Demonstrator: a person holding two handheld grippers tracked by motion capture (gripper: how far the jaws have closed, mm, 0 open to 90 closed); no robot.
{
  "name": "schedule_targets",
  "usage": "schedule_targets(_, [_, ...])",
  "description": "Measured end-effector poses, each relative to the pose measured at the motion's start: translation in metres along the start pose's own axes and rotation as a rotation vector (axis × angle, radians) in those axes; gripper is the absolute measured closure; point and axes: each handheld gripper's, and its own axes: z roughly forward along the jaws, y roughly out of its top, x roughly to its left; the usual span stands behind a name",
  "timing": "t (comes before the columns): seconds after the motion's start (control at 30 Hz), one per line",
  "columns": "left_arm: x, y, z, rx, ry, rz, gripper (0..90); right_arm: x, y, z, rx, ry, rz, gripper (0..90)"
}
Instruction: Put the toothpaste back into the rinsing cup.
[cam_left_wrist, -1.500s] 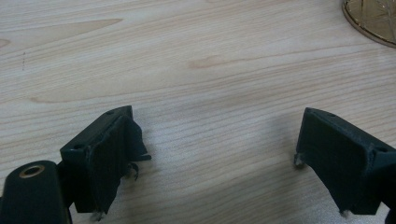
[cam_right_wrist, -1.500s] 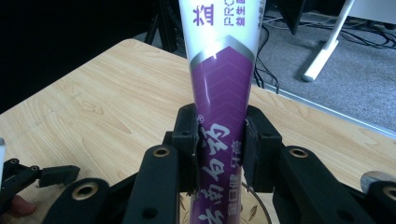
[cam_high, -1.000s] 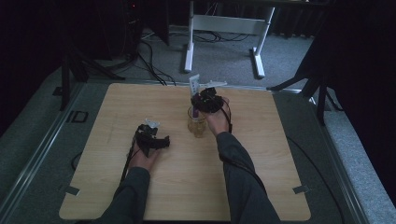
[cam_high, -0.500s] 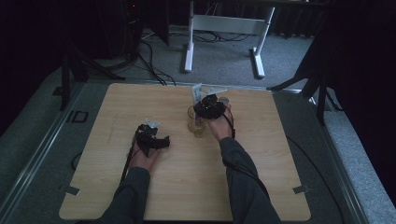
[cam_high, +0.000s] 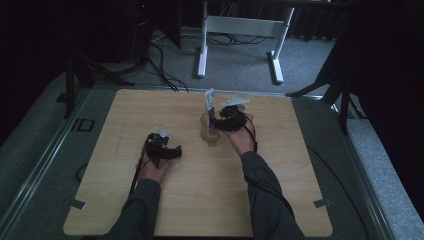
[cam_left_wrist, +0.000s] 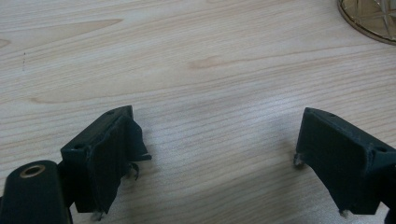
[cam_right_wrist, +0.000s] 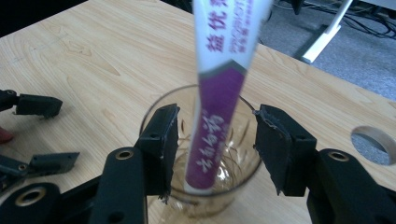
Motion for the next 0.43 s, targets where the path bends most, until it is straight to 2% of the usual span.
schedule_targets(0.27, [0.000,0.000,0.000,0.000,0.000,0.000,12.0,-0.010,-0.016,-0.021,-0.025,-0.021,0.029,42.5])
schedule_targets(0.43, [0.000,0.000,0.000,0.000,0.001,-0.002,12.0,-0.025,-0.037,-0.038,0.003,-0.042,0.072,41.1])
